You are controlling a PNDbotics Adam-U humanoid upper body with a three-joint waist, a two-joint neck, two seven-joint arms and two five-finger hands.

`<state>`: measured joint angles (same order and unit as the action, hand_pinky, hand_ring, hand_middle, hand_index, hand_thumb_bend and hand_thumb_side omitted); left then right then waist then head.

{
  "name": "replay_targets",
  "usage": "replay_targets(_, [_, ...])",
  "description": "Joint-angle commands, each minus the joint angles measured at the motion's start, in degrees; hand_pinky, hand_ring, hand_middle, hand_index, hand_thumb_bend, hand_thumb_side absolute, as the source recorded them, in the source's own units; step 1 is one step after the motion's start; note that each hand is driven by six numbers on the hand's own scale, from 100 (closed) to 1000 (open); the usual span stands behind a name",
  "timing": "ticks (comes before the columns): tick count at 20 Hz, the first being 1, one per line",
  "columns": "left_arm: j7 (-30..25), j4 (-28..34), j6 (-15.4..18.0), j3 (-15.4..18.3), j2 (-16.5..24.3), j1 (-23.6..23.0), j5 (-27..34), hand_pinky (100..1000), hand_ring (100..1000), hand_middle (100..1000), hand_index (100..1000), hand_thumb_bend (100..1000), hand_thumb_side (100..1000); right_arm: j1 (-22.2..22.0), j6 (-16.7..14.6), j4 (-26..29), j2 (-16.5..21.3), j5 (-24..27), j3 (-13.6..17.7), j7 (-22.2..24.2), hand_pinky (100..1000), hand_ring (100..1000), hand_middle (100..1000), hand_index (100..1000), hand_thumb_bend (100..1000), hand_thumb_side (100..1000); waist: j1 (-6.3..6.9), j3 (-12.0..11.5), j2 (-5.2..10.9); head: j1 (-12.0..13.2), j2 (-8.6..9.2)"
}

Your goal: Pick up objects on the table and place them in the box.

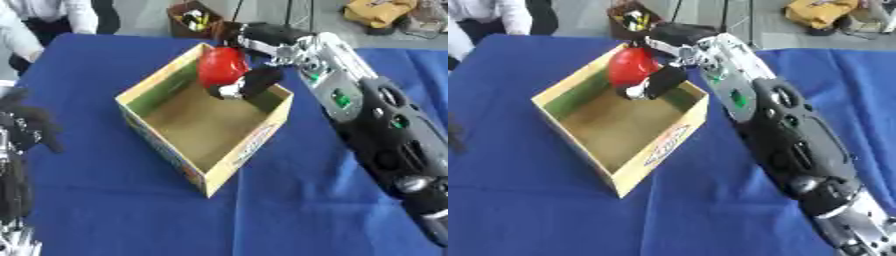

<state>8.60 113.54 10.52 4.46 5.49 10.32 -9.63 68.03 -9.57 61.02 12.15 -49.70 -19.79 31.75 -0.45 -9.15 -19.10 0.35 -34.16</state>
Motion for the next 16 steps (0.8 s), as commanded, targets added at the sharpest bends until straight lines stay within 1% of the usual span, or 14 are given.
replay_targets(1, [-0.1, 1.1, -0.2, -0.2, 0.4, 0.6, 0.3, 306, 485, 521, 811, 100, 942, 1.8, -1.1, -2.0, -0.6, -1.5, 0.1, 1.4, 574, 746, 494, 640, 100, 645, 0.05, -0.3, 0.96, -0.1, 0.18])
replay_targets(4, [-0.1, 1.1, -0.2, -0.3, 0.4, 0.7, 0.4, 306, 485, 521, 811, 100, 941, 2.5, -2.3, -4.0, -1.2, -1.9, 0.2, 3.3, 589, 757, 511, 654, 100, 642, -0.06, -0.5, 0.87, -0.2, 0.08])
replay_targets(7, [-0.1, 1.1, -0.2, -0.3, 0.5, 0.8, 0.4, 306, 485, 521, 811, 100, 942, 3.1, -3.7, -6.1, -2.0, -1.8, 0.4, 5.6, 608, 776, 536, 677, 100, 596, -0.14, -0.6, 0.79, -0.3, 0.08])
replay_targets(8, [-0.1, 1.1, -0.2, -0.3, 0.5, 0.8, 0.4, 307, 485, 521, 811, 100, 942, 3.2, -4.0, -6.5, -2.2, -1.8, 0.6, 6.4, 612, 780, 545, 686, 100, 577, -0.17, -0.6, 0.77, -0.4, 0.10])
replay_targets(10, [-0.1, 1.1, -0.2, -0.3, 0.5, 0.8, 0.5, 306, 484, 521, 811, 100, 942, 3.4, -4.5, -7.3, -2.7, -1.8, 0.9, 8.2, 626, 793, 574, 709, 100, 486, -0.20, -0.7, 0.72, -0.5, 0.19])
replay_targets(11, [-0.1, 1.1, -0.2, -0.3, 0.5, 0.9, 0.5, 306, 484, 521, 811, 100, 942, 3.5, -4.8, -7.5, -2.8, -1.9, 1.0, 9.0, 626, 793, 574, 709, 100, 486, -0.21, -0.7, 0.70, -0.5, 0.22])
replay_targets(12, [-0.2, 1.1, -0.2, -0.3, 0.4, 0.9, 0.5, 306, 484, 521, 811, 100, 941, 3.6, -5.0, -7.6, -2.8, -1.9, 1.1, 9.8, 627, 795, 609, 733, 305, 386, -0.21, -0.7, 0.69, -0.5, 0.24])
replay_targets(13, [-0.1, 1.1, -0.2, -0.3, 0.4, 0.8, 0.5, 306, 484, 521, 811, 100, 941, 3.6, -5.2, -7.6, -2.8, -2.2, 1.1, 10.5, 628, 799, 622, 742, 376, 365, -0.21, -0.7, 0.68, -0.5, 0.29])
replay_targets(14, [-0.1, 1.1, -0.3, -0.3, 0.4, 0.8, 0.5, 307, 484, 521, 811, 100, 942, 3.6, -5.4, -7.4, -2.8, -2.6, 1.1, 11.2, 638, 811, 658, 763, 516, 325, -0.22, -0.7, 0.68, -0.5, 0.29])
replay_targets(15, [-0.1, 1.1, -0.3, -0.2, 0.4, 0.9, 0.5, 307, 484, 521, 811, 100, 942, 3.7, -5.4, -7.2, -2.8, -3.1, 1.2, 11.8, 653, 822, 682, 778, 591, 311, -0.23, -0.7, 0.69, -0.5, 0.29])
replay_targets(16, [-0.1, 1.1, -0.3, -0.2, 0.4, 0.9, 0.5, 307, 484, 521, 811, 100, 941, 3.7, -5.3, -7.0, -2.7, -3.6, 1.3, 12.1, 678, 840, 718, 803, 688, 298, -0.23, -0.7, 0.69, -0.5, 0.29])
